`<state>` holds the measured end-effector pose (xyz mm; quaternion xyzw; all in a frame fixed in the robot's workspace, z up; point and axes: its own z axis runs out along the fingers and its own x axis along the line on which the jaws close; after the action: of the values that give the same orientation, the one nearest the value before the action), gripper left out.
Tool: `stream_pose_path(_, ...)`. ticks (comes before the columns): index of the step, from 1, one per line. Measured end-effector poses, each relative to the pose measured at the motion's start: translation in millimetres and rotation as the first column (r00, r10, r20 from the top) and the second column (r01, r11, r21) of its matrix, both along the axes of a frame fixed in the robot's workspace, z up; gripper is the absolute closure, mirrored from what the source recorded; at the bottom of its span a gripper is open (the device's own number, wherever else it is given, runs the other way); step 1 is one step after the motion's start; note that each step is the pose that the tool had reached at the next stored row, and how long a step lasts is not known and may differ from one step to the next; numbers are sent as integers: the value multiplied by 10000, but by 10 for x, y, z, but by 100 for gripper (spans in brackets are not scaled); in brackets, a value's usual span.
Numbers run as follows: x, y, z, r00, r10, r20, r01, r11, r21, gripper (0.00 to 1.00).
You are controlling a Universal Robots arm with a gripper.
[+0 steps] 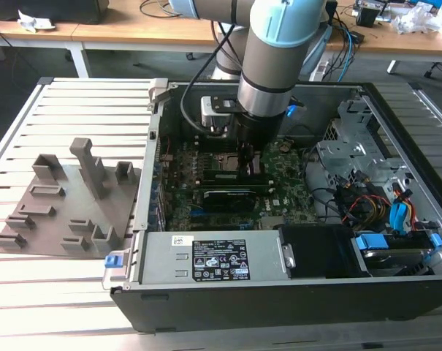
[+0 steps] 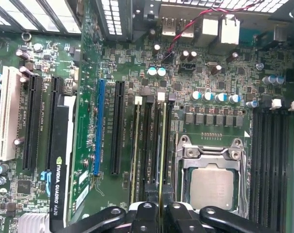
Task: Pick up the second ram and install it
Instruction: 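Insert the second ram into the second slot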
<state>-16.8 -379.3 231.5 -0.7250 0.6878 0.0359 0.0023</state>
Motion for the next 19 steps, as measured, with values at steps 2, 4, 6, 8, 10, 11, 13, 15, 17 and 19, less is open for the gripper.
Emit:
stream_pose_path(2,0,0,5,10000,0,-1,0,10000,-1,86)
stream_pose_path(4,0,0,11,10000,0,0,0,10000,-2,86)
stream_pose_path(6,0,0,19,10000,0,0,0,10000,-2,86)
stream_pose_path(8,0,0,26,10000,0,0,0,10000,-2,86)
stream_pose_path(10,0,0,31,10000,0,0,0,10000,-7,86)
stream_pose_path(11,0,-1,32,10000,-1,-2,1,9997,-239,86)
stream_pose_path(13,0,1,29,10000,-1,0,1,9998,-202,86)
stream_pose_path(15,0,0,27,10000,0,-2,0,10000,-94,86)
stream_pose_path(17,0,0,24,10000,-1,-1,1,10000,-71,86)
stream_pose_path(19,0,0,14,10000,0,-1,0,10000,-72,86)
